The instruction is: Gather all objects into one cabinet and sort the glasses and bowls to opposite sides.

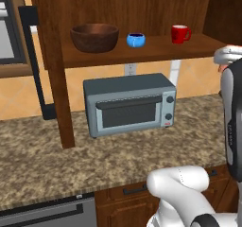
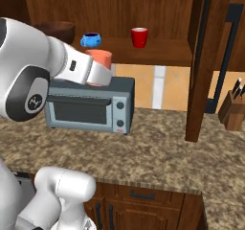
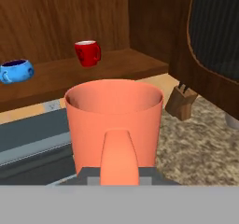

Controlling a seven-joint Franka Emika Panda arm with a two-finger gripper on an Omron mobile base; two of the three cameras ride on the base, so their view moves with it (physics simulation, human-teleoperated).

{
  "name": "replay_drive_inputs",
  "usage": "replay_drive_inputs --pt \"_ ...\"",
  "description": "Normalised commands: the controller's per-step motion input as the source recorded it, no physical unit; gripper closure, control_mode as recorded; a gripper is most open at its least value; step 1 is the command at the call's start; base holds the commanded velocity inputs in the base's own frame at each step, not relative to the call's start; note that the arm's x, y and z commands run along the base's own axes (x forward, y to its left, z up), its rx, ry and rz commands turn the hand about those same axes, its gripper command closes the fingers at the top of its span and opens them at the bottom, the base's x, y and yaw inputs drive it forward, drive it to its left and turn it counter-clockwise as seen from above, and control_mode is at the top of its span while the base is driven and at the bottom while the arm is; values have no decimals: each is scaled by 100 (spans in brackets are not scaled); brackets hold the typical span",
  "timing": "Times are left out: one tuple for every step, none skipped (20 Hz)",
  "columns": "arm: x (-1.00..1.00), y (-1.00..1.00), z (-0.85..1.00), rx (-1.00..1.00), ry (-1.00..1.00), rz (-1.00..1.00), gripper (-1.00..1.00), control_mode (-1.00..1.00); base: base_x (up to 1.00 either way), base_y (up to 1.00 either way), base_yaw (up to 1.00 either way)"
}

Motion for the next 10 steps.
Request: replay_drive_inputs --pt "8 -14 0 0 -24 1 100 -100 0 0 0" --pt "20 -19 0 0 -20 0 100 -100 0 0 0" --pt "36 -6 0 -3 -14 0 100 -100 0 0 0" --pt "49 -9 0 -3 -10 0 100 -100 0 0 0" --pt "50 -19 0 0 -7 0 100 -100 0 0 0" --pt "49 -17 4 -1 -5 0 100 -100 0 0 0" --pt "56 -7 19 -1 -1 0 100 -100 0 0 0" --pt "58 -6 24 -1 0 0 100 -100 0 0 0" --pt "41 -18 51 0 2 0 100 -100 0 0 0" --pt "34 -7 47 -1 4 0 100 -100 0 0 0"
